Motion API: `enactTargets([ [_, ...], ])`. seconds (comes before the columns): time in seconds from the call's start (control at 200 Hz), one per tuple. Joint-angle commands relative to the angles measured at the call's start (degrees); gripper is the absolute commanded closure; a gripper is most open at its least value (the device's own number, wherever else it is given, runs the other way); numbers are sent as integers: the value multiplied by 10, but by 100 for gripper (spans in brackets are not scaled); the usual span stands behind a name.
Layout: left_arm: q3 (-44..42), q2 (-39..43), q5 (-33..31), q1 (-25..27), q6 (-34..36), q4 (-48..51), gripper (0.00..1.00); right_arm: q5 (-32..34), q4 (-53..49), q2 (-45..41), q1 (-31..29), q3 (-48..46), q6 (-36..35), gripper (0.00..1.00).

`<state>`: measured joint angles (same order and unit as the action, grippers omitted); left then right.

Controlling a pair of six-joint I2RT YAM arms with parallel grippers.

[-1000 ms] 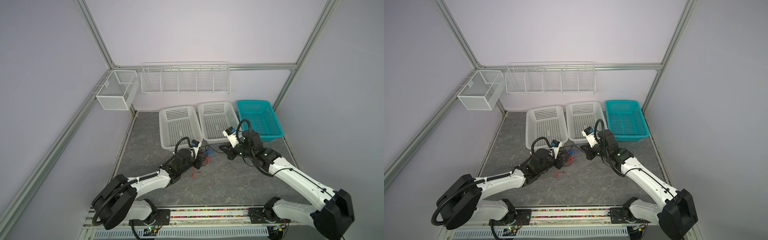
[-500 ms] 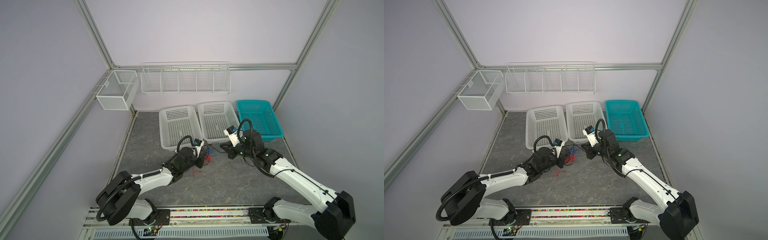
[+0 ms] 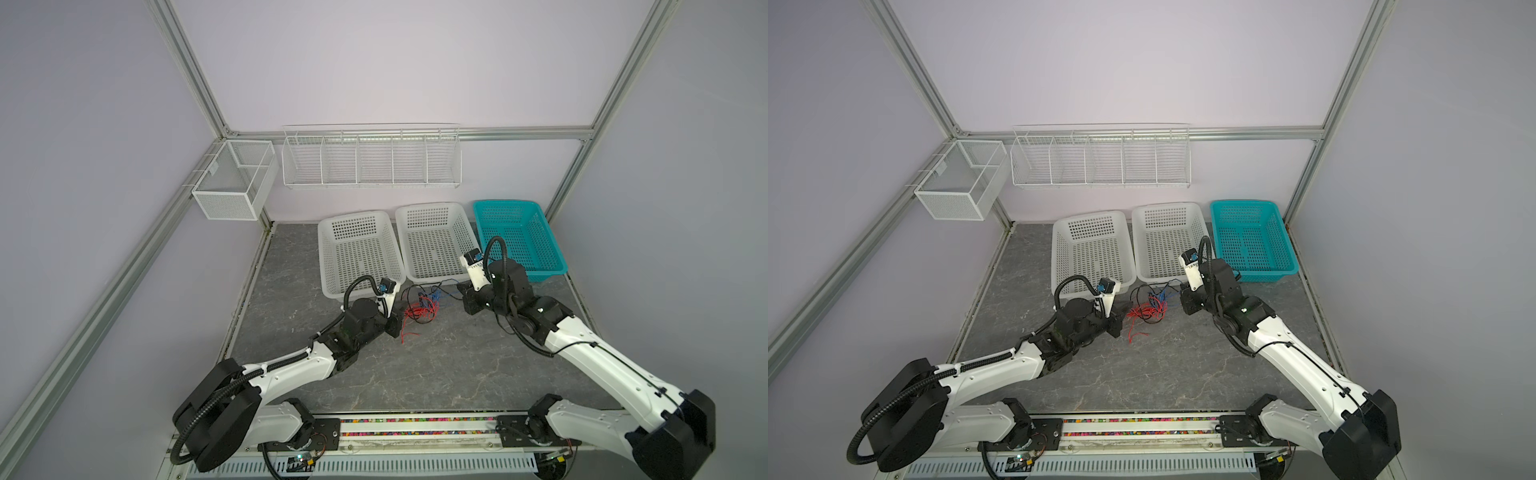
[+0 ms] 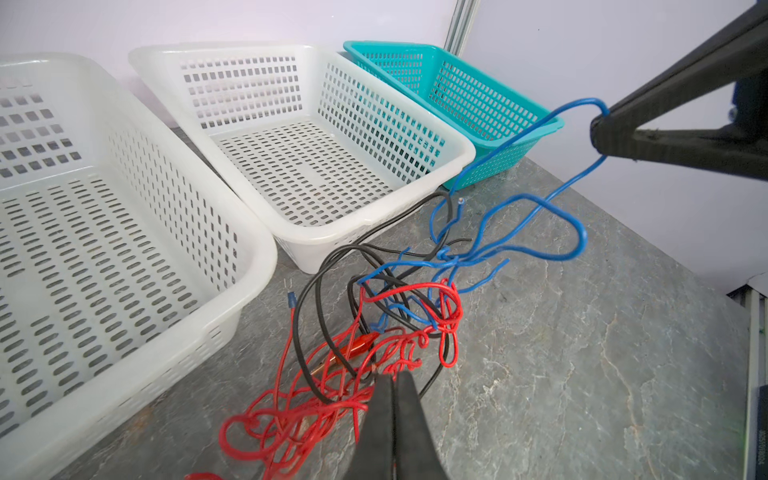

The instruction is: Untangle the cables

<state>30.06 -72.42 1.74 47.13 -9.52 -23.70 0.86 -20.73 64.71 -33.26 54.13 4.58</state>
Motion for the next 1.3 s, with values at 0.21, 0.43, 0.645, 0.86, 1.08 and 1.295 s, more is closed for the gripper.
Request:
enactTargets([
  [0.21, 35, -33, -45, 37, 136, 31, 60, -127, -8, -24, -2, 22, -43, 90],
  [0.43, 41, -54, -79, 43, 185, 0, 49, -165, -8, -11, -3, 30, -46, 90],
  [0.645, 50, -80, -99, 45, 239, -27, 57, -183, -12, -6, -3, 33, -50, 89],
  [0.86, 33, -95, -81, 46, 291, -86, 57, -184, -16, 1, -3, 35, -49, 88],
  [1.08, 34, -92, -70, 47, 289, -81, 57, -64, -65, 21, -2, 48, -24, 81],
  [1.295, 31, -53, -33, 48, 270, -54, 53, 10, -135, 18, 7, 27, 42, 67],
])
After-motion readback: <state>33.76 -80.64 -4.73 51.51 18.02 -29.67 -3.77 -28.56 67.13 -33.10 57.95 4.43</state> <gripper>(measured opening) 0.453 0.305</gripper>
